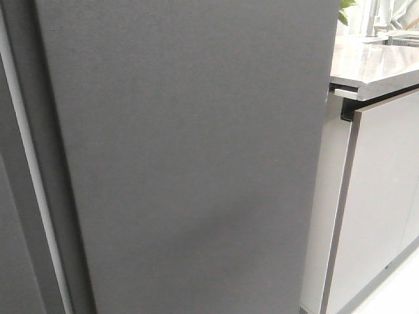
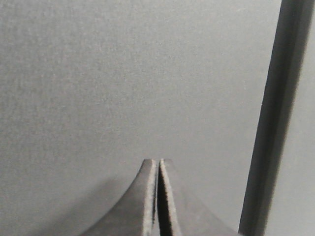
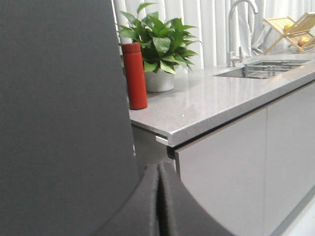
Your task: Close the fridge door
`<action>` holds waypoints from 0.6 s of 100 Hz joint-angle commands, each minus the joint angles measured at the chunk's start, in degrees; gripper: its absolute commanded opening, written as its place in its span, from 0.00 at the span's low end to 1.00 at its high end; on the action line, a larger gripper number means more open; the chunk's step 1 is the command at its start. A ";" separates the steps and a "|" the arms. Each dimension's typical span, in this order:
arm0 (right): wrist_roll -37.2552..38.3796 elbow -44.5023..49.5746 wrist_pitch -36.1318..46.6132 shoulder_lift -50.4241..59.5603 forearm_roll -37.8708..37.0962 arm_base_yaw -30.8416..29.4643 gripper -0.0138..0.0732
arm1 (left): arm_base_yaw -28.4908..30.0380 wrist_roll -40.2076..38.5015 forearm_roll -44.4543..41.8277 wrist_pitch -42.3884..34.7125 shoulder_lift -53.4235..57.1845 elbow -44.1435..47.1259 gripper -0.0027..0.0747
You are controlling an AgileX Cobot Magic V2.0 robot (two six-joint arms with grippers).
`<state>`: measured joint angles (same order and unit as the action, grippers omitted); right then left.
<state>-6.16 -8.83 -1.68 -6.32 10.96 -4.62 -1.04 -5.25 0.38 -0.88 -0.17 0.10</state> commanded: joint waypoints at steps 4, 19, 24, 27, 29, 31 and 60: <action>0.12 1.62 3.65 2.50 -1.15 -1.05 0.07 | -0.27 -0.20 0.09 -4.40 -1.09 1.60 0.01; 0.12 5.02 3.77 4.91 -1.54 -2.21 0.07 | -0.27 -0.20 0.09 -4.40 -1.09 1.60 0.01; 0.12 6.33 3.77 5.54 -1.54 -2.71 0.07 | -0.27 -0.20 0.09 -4.40 -1.09 1.60 0.01; 0.28 7.10 3.92 5.93 -1.54 -3.13 0.07 | -0.27 -0.20 0.09 -4.40 -1.09 1.60 0.01; 0.39 7.69 3.90 6.28 -1.54 -3.36 0.07 | -0.27 -0.20 0.09 -4.40 -1.09 1.60 0.01; 0.39 8.26 3.90 6.65 -1.54 -3.48 0.07 | -0.27 -0.20 0.09 -4.40 -1.09 1.60 0.01; 0.51 10.20 2.49 7.47 -2.72 -4.17 0.07 | -0.27 -0.20 0.09 -4.40 -1.09 1.60 0.01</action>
<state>-5.79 0.68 -3.50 0.47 9.04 -8.41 -1.04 -5.25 0.38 -0.88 -0.17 0.10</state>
